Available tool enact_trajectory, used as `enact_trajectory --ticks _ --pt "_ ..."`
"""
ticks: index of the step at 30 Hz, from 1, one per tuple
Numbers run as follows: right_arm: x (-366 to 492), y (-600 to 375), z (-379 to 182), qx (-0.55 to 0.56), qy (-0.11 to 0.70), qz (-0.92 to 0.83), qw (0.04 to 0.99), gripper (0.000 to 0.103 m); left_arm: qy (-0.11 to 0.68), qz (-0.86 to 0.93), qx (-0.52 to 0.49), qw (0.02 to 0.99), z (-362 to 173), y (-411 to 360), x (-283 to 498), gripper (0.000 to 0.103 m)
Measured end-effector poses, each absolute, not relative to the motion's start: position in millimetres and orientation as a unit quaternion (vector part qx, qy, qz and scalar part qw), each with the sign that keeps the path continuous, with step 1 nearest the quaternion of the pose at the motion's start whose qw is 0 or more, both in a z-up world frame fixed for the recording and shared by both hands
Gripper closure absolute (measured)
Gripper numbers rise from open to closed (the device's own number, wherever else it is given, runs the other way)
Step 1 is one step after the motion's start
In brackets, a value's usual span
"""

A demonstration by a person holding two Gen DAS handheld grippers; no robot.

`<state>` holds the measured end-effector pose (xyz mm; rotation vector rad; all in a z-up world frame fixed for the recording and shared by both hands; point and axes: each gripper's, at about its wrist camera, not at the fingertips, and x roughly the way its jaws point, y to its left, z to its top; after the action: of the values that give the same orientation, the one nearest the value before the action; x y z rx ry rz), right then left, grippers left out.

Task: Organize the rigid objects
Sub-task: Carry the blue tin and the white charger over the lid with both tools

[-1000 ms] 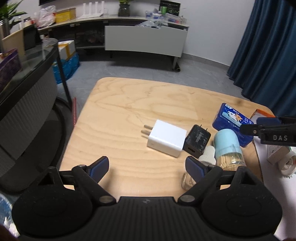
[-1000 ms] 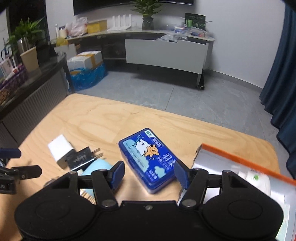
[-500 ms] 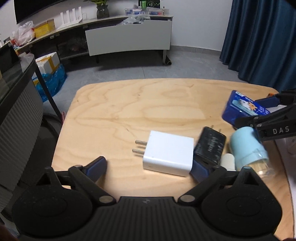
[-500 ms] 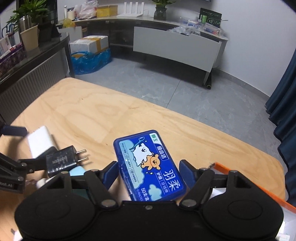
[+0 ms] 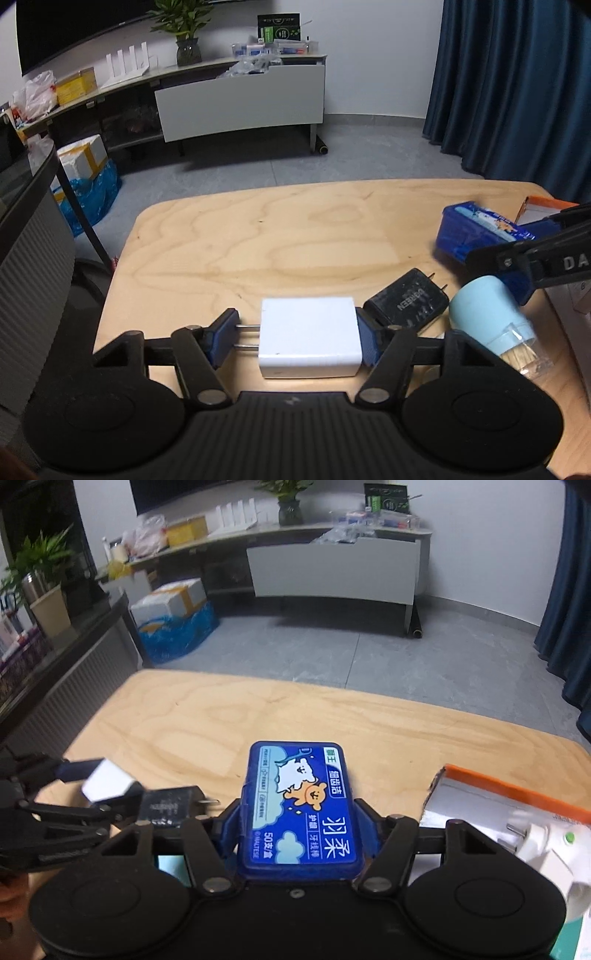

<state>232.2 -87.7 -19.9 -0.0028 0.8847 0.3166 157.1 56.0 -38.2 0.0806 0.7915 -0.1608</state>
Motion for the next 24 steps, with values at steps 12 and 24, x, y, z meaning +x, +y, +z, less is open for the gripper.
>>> enact_trajectory --ticks 12,24 --pt "180 -87 9 0.025 0.410 0.133 0.902 0.028 0.397 -0.033 0.002 0.917 -14 60 129 0.037" --pt "109 -81 29 0.048 0.399 0.104 0.910 0.028 0.380 -0.023 -0.016 0.925 16 44 78 0.037"
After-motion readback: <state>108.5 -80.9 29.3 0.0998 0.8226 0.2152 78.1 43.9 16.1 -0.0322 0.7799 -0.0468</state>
